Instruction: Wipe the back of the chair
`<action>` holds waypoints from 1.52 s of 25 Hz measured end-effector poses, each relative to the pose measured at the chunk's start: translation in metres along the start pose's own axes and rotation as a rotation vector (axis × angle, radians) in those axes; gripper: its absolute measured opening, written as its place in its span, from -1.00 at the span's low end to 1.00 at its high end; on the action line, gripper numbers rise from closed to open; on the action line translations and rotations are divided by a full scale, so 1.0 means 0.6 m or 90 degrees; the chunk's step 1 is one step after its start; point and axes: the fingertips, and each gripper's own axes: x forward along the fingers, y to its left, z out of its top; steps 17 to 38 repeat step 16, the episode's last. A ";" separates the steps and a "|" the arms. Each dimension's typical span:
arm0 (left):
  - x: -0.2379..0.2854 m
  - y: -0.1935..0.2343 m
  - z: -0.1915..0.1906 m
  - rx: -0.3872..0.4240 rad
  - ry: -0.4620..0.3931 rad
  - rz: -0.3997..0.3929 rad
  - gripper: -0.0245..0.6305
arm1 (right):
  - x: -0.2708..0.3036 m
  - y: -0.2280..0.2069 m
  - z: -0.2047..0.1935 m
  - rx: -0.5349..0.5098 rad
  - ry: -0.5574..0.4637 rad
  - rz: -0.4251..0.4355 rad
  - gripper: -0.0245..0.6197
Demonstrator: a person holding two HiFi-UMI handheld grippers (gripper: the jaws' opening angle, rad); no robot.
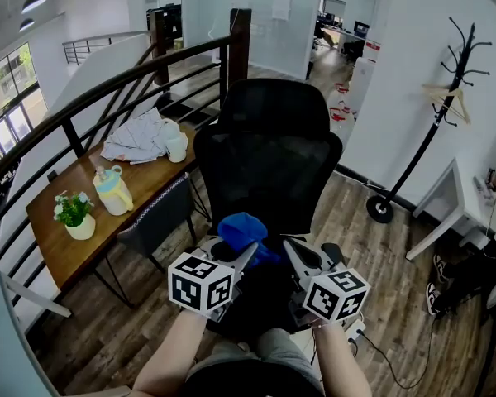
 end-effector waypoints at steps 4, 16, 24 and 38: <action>-0.003 0.000 -0.008 -0.009 0.000 0.001 -0.55 | -0.003 0.003 -0.010 0.003 0.004 -0.001 -0.83; -0.007 0.005 -0.008 -0.019 0.001 0.011 -0.55 | -0.003 -0.005 -0.001 0.004 0.003 0.005 -0.83; -0.007 0.005 -0.008 -0.019 0.001 0.011 -0.55 | -0.003 -0.005 -0.001 0.004 0.003 0.005 -0.83; -0.007 0.005 -0.008 -0.019 0.001 0.011 -0.55 | -0.003 -0.005 -0.001 0.004 0.003 0.005 -0.83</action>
